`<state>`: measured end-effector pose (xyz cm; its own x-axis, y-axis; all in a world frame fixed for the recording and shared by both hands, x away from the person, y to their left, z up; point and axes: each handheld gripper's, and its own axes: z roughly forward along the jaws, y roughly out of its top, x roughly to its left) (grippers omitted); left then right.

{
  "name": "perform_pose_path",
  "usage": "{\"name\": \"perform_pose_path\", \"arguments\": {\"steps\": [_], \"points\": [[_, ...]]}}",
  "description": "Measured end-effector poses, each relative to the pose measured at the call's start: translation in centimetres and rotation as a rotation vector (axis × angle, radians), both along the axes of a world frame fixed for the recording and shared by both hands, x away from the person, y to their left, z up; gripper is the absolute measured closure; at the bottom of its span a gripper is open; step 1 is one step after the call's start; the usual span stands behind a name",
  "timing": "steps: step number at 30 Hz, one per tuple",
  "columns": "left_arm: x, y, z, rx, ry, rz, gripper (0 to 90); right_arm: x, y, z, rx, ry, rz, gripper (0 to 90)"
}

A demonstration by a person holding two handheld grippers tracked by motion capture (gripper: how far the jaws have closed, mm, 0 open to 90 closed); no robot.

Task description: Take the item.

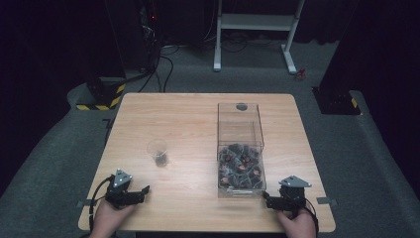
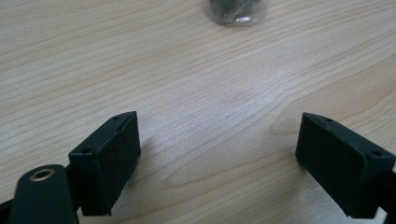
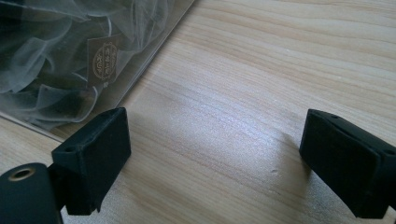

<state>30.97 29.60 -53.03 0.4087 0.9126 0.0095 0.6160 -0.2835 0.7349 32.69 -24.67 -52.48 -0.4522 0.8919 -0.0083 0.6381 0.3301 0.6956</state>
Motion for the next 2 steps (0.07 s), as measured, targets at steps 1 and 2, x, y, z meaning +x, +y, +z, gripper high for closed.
{"name": "perform_pose_path", "arguments": {"steps": [1,2], "points": [[-0.02,0.0,0.01,0.001,0.002,0.001,14.0,0.01,0.0,0.0,0.0,0.0,0.0,8.4],[-0.02,0.01,0.01,0.001,0.002,0.001,14.0,0.03,0.01,0.01,0.001,0.002,0.0,8.4]]}}
